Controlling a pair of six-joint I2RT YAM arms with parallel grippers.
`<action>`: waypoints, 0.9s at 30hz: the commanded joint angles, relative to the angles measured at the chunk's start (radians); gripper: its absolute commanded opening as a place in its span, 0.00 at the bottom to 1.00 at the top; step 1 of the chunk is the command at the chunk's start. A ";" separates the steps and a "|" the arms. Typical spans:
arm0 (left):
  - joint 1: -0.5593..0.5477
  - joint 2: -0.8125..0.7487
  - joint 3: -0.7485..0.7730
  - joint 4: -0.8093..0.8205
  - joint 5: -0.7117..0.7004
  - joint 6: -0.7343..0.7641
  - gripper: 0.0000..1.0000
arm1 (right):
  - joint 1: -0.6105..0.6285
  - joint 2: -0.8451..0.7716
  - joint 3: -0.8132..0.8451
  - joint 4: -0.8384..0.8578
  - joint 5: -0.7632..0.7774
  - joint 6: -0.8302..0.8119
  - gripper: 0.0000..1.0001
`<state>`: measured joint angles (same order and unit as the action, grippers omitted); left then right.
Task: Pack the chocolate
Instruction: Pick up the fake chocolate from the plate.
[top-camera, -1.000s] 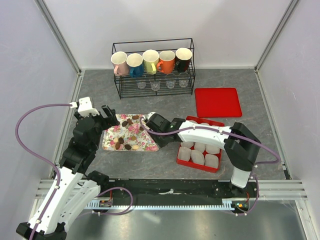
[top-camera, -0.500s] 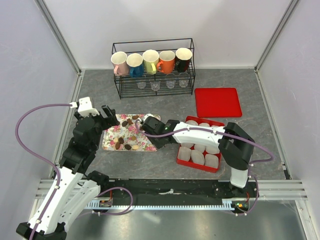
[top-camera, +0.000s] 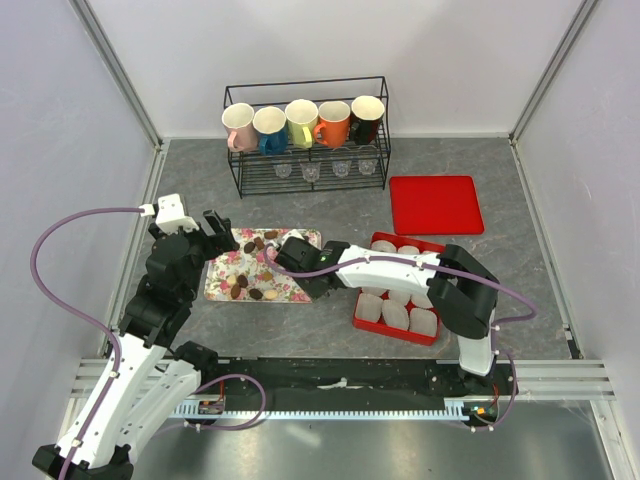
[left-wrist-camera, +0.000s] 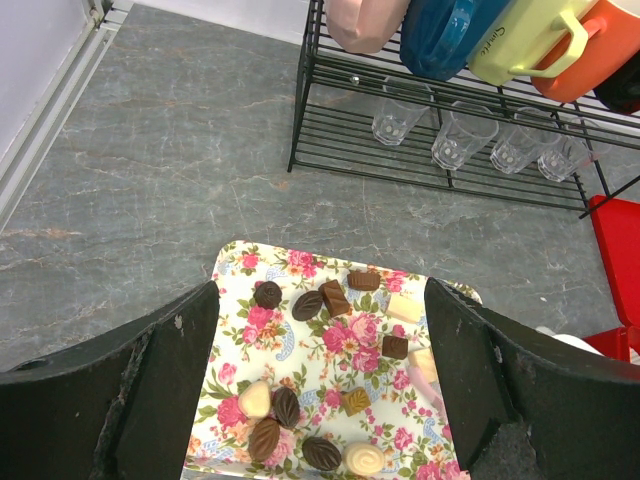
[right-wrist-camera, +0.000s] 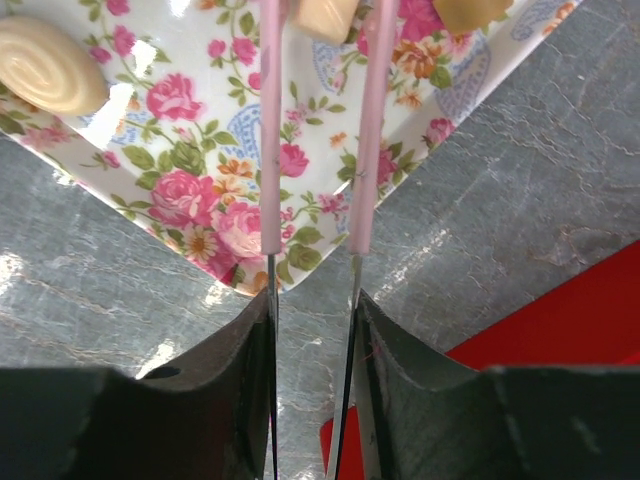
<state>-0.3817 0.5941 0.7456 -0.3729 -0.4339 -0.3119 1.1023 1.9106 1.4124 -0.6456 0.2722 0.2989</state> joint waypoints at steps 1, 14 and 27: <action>0.006 -0.008 -0.008 0.017 0.009 0.023 0.90 | 0.008 -0.007 0.043 -0.034 0.062 -0.010 0.38; 0.006 -0.011 -0.008 0.015 0.007 0.025 0.90 | 0.010 -0.168 -0.038 0.009 0.073 -0.035 0.07; 0.004 -0.010 -0.009 0.017 0.007 0.025 0.89 | 0.010 -0.234 -0.104 0.041 0.032 -0.038 0.00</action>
<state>-0.3817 0.5880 0.7452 -0.3729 -0.4343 -0.3119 1.1046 1.6970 1.3281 -0.6380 0.3176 0.2649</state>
